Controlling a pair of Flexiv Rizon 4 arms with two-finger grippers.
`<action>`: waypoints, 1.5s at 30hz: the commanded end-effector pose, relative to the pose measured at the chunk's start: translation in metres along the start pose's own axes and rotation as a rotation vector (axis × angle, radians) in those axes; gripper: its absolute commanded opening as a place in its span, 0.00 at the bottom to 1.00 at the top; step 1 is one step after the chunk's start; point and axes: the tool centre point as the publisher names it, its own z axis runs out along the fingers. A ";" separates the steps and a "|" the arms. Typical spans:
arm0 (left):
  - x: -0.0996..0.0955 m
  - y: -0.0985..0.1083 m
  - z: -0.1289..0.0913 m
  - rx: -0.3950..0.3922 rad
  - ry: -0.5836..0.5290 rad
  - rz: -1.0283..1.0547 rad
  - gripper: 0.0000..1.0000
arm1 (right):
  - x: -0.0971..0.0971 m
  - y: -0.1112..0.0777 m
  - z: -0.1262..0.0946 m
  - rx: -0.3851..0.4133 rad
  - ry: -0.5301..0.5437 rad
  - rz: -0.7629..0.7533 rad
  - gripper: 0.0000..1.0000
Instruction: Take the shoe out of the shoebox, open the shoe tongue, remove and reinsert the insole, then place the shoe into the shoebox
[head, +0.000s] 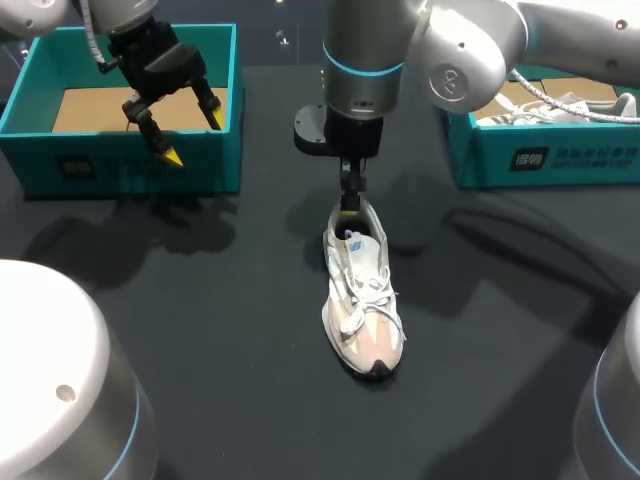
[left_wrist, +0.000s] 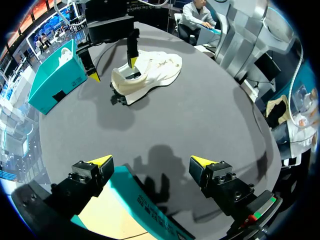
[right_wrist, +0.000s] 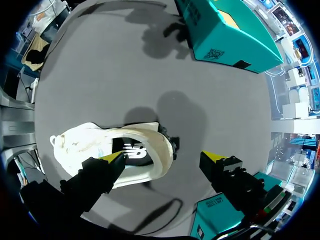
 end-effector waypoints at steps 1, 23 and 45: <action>0.000 0.000 -0.001 -0.002 0.001 0.000 1.00 | -0.003 -0.001 0.016 -0.014 0.004 0.001 1.00; 0.000 0.000 -0.001 -0.002 0.001 0.000 1.00 | -0.012 0.000 0.058 -0.038 0.062 -0.047 0.89; 0.000 0.000 -0.001 -0.002 0.001 0.000 1.00 | 0.005 -0.008 0.064 -0.052 0.087 -0.031 0.00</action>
